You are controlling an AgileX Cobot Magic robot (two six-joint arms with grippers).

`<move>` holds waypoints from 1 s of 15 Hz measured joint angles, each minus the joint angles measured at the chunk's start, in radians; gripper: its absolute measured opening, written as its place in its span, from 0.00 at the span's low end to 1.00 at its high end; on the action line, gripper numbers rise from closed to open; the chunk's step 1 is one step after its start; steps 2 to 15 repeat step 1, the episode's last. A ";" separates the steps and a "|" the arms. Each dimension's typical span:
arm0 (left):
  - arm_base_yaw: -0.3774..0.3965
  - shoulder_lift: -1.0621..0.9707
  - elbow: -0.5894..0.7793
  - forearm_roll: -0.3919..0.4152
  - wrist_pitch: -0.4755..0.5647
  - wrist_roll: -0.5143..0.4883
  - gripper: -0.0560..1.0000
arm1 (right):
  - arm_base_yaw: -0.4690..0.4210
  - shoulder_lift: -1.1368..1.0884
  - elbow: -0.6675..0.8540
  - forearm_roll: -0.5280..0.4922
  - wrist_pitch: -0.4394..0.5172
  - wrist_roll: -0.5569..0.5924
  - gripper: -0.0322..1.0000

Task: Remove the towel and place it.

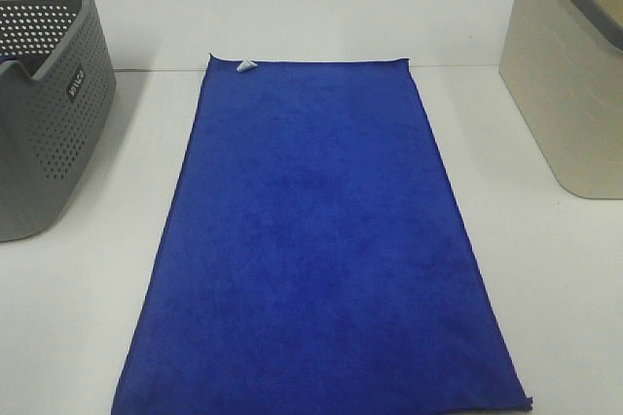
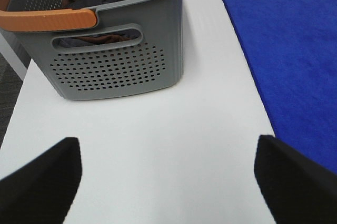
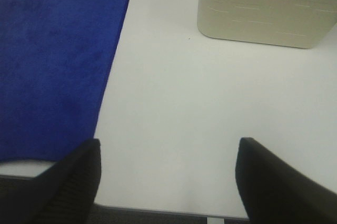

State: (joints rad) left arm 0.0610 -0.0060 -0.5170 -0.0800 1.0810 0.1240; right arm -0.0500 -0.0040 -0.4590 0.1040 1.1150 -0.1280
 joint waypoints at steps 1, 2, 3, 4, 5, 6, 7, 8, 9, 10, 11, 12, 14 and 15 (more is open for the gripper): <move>-0.001 0.000 0.000 0.000 0.000 0.000 0.84 | 0.000 0.000 0.000 0.000 0.000 0.000 0.72; -0.001 0.000 0.000 0.000 0.000 0.000 0.84 | 0.000 0.000 0.000 0.000 0.000 0.000 0.72; -0.001 0.000 0.000 0.000 0.000 0.000 0.84 | 0.000 0.000 0.000 0.000 0.000 0.000 0.72; -0.001 0.000 0.000 0.000 0.000 0.000 0.84 | 0.000 0.000 0.000 0.000 0.000 0.000 0.72; -0.001 0.000 0.000 0.000 0.000 0.000 0.84 | 0.000 0.000 0.000 0.000 0.000 0.000 0.72; -0.001 0.000 0.000 0.000 0.000 0.000 0.84 | 0.000 0.000 0.000 0.000 0.000 0.000 0.72; -0.001 0.000 0.000 0.000 0.000 0.000 0.84 | 0.000 0.000 0.000 0.000 0.000 0.000 0.72; -0.001 0.000 0.000 0.000 0.000 0.000 0.84 | 0.000 0.000 0.000 0.000 0.000 0.000 0.72; -0.001 0.000 0.000 0.000 0.000 0.000 0.84 | 0.000 0.000 0.000 0.000 0.000 0.000 0.72; -0.001 0.000 0.000 0.000 0.000 0.000 0.84 | 0.000 0.000 0.000 0.000 0.000 0.000 0.72; -0.001 0.000 0.000 0.000 0.000 0.000 0.84 | 0.000 0.000 0.000 0.000 0.000 0.000 0.72; -0.001 0.000 0.000 0.000 0.000 0.000 0.84 | 0.000 0.000 0.000 0.000 0.000 0.000 0.72; -0.001 0.000 0.000 0.000 0.000 0.000 0.84 | 0.000 0.000 0.000 0.000 0.000 0.000 0.72; -0.001 0.000 0.000 0.000 0.000 0.000 0.84 | 0.000 0.000 0.000 0.000 0.000 0.000 0.72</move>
